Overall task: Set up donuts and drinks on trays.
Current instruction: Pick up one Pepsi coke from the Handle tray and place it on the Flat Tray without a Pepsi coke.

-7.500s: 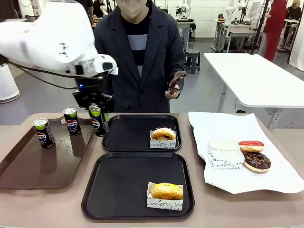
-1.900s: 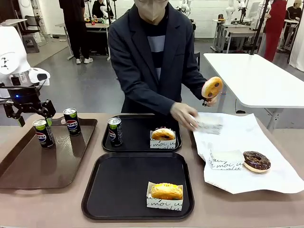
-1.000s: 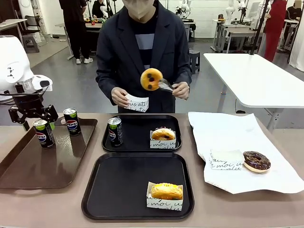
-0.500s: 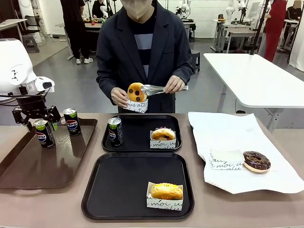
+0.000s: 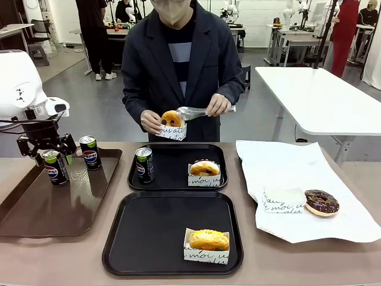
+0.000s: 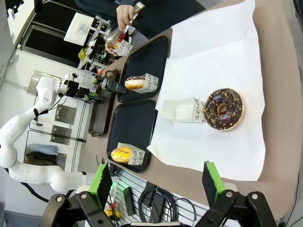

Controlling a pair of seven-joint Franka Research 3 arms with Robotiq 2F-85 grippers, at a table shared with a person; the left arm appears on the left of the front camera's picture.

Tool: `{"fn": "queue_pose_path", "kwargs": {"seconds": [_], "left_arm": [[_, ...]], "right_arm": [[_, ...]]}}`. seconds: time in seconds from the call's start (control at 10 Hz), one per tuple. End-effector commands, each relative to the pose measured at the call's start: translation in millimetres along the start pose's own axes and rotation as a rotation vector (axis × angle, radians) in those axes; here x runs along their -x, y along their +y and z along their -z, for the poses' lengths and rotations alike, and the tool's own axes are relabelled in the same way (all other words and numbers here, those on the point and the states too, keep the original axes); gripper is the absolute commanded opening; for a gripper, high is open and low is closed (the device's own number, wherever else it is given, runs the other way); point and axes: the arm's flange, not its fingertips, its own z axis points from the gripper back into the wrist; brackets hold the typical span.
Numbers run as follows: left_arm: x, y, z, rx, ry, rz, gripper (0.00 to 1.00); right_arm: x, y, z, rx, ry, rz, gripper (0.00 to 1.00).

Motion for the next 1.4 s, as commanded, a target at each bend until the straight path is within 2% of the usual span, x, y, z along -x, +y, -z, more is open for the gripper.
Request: {"fn": "queue_pose_path", "kwargs": {"seconds": [0.0, 0.8, 0.9, 1.0, 1.3], "left_arm": [[-5.0, 3.1, -0.3, 0.018, 0.0, 0.022, 0.86], [-2.7, 5.7, -2.2, 0.03, 0.003, 0.004, 0.07], [-1.4, 5.5, -6.9, 0.032, 0.007, 0.005, 0.0], [2.7, 1.0, -23.1, 0.013, 0.038, -0.017, 0.0], [50.4, -5.9, -113.5, -0.017, -0.002, 0.022, 0.0]], "right_arm": [[0.0, -3.2, 0.7, -0.013, -0.001, -0.009, 1.0], [0.0, -3.2, 0.7, -0.013, -0.001, -0.009, 1.0], [0.0, -3.2, 0.7, -0.013, -0.001, -0.009, 1.0], [0.0, -3.2, 0.7, -0.013, -0.001, -0.009, 1.0], [0.0, -3.2, 0.7, -0.013, -0.001, -0.009, 1.0]]}}
